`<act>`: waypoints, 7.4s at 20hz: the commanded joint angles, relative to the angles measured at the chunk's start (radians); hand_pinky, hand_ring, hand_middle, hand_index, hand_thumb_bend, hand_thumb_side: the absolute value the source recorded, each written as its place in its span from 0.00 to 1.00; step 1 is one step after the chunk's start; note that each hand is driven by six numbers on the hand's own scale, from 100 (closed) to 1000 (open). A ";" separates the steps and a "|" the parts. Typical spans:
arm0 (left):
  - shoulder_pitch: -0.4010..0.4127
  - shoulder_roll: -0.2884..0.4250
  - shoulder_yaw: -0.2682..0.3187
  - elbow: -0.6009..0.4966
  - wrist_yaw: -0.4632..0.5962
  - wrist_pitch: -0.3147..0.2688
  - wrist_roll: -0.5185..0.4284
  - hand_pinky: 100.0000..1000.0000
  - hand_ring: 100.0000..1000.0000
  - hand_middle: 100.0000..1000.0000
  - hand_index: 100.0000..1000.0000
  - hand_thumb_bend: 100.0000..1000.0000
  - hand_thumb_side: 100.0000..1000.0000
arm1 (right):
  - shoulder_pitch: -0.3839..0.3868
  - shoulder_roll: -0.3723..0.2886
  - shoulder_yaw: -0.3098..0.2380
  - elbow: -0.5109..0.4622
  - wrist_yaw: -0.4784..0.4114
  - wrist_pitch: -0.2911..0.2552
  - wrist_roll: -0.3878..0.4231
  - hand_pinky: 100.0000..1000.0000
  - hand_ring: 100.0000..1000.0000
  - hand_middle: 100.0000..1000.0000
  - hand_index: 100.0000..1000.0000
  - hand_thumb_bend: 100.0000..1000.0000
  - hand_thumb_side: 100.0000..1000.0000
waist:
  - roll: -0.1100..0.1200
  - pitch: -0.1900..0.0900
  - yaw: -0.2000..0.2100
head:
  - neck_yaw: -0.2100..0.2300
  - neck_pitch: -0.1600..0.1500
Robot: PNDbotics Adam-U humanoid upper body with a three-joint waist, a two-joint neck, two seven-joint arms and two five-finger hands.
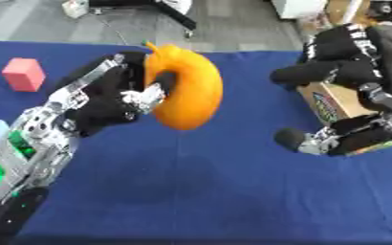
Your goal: Pick up the objects with one hand, pass them to the other hand, and then place them into the box on the other side of the table.
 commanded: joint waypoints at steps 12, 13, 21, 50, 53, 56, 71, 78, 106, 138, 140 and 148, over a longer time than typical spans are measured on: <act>-0.061 0.073 -0.050 -0.017 0.094 0.043 0.025 0.59 0.44 0.38 0.48 0.00 0.17 | -0.049 0.010 0.003 -0.021 -0.005 0.098 0.123 0.00 0.10 0.16 0.84 0.25 0.26 | -0.009 -0.023 -0.004 | 0.002 0.005; -0.063 0.074 -0.056 -0.017 0.102 0.046 0.033 0.59 0.44 0.38 0.48 0.00 0.18 | -0.051 0.014 0.005 -0.021 -0.004 0.108 0.136 0.00 0.10 0.16 0.84 0.24 0.27 | -0.008 -0.023 -0.004 | 0.002 0.005; -0.075 0.080 -0.062 -0.017 0.147 0.046 0.128 0.60 0.42 0.40 0.49 0.00 0.20 | -0.065 0.031 0.005 -0.021 0.000 0.152 0.165 0.00 0.07 0.12 0.83 0.24 0.26 | -0.007 -0.024 -0.003 | -0.001 0.005; -0.136 0.083 -0.102 -0.017 0.124 0.073 0.055 0.62 0.52 0.43 0.51 0.00 0.21 | -0.120 0.054 0.011 -0.021 0.020 0.122 0.134 0.00 0.04 0.09 0.80 0.26 0.23 | -0.006 -0.026 -0.006 | 0.002 0.005; -0.143 0.077 -0.104 -0.017 0.126 0.073 0.048 0.63 0.52 0.43 0.51 0.00 0.20 | -0.119 0.056 0.012 -0.021 0.017 0.118 0.135 0.00 0.04 0.09 0.80 0.27 0.23 | -0.006 -0.025 -0.005 | 0.001 0.005; -0.149 0.072 -0.105 -0.017 0.129 0.073 0.046 0.62 0.52 0.43 0.51 0.00 0.19 | -0.112 0.055 0.015 -0.021 0.016 0.107 0.130 0.00 0.04 0.09 0.80 0.26 0.23 | -0.006 -0.025 -0.005 | 0.000 0.005; -0.182 0.049 -0.115 -0.017 0.138 0.081 0.022 0.63 0.52 0.43 0.51 0.00 0.22 | -0.105 0.069 0.033 -0.021 0.039 0.080 0.135 0.00 0.04 0.09 0.80 0.25 0.20 | -0.006 -0.023 0.000 | 0.000 0.005; -0.186 0.048 -0.117 -0.017 0.150 0.082 0.005 0.63 0.53 0.44 0.51 0.00 0.22 | -0.111 0.068 0.029 -0.021 0.082 0.066 0.115 0.00 0.06 0.10 0.80 0.23 0.15 | -0.006 -0.023 0.000 | 0.002 0.005; -0.178 0.043 -0.122 -0.017 0.194 0.112 0.017 0.65 0.54 0.47 0.56 0.00 0.37 | -0.104 0.065 0.038 -0.021 0.018 0.120 0.067 0.00 0.04 0.18 0.42 0.00 0.00 | -0.003 -0.020 0.000 | 0.002 0.005; 0.108 0.126 0.119 -0.017 -0.123 -0.050 0.245 0.77 0.78 0.75 0.85 0.53 0.65 | 0.098 -0.160 -0.160 -0.021 0.009 0.278 -0.170 0.00 0.01 0.12 0.38 0.00 0.00 | -0.004 -0.004 -0.004 | -0.056 0.005; 0.134 0.117 0.134 -0.017 -0.129 -0.063 0.269 0.76 0.77 0.75 0.84 0.52 0.65 | 0.138 -0.175 -0.182 -0.021 -0.009 0.325 -0.184 0.00 0.00 0.10 0.37 0.00 0.00 | -0.004 -0.002 -0.001 | -0.085 0.005; 0.224 0.020 0.177 -0.017 -0.194 -0.138 0.286 0.75 0.75 0.72 0.82 0.50 0.63 | 0.249 -0.207 -0.257 -0.021 -0.113 0.544 -0.234 0.00 0.00 0.06 0.36 0.00 0.00 | -0.006 0.005 0.013 | -0.204 0.005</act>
